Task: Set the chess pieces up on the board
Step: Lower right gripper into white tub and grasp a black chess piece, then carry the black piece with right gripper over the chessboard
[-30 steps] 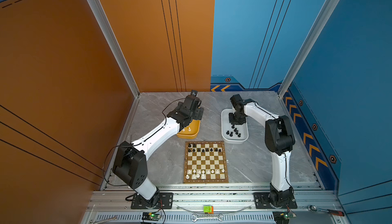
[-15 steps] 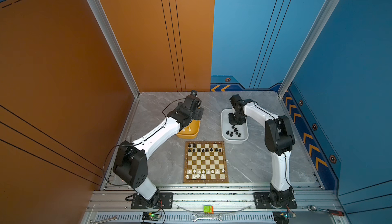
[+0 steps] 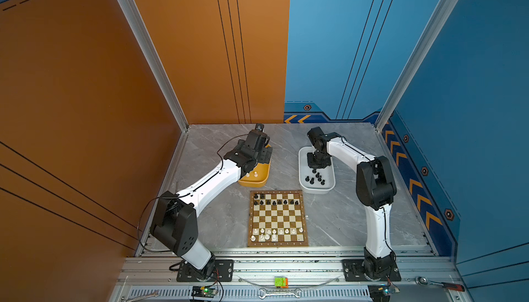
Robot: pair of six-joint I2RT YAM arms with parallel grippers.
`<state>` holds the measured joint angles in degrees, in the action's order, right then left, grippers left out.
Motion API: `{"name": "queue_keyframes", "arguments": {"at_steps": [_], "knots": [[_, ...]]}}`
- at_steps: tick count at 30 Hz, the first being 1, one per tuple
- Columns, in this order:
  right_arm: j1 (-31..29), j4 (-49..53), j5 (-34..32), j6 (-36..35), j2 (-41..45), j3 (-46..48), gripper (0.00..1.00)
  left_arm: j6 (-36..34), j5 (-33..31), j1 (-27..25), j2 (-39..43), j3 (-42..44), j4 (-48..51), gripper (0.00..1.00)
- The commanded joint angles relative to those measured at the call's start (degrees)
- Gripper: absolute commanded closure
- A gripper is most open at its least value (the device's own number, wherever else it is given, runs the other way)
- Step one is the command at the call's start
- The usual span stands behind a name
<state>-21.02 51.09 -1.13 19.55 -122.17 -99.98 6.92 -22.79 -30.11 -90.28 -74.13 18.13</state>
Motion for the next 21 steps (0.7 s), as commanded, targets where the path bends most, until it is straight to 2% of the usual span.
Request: {"name": "queue_keyframes", "arguments": {"at_steps": [1, 9, 21], "knots": [[-0.93, 4.53, -2.84, 0.22, 1.29, -2.58, 0.91, -0.50, -1.62, 0.88, 2.93, 1.63, 0.48, 0.02], [-4.18, 10.77, -4.13, -0.48, 5.04, -8.59, 0.91, -0.15, -3.10, 3.44, 9.94, 6.58, 2.87, 0.02], [-14.99, 17.95, -5.82, 1.18, 8.89, -10.66, 0.91, 7.63, -2.94, 4.73, 29.48, 22.89, 6.49, 0.02]]}}
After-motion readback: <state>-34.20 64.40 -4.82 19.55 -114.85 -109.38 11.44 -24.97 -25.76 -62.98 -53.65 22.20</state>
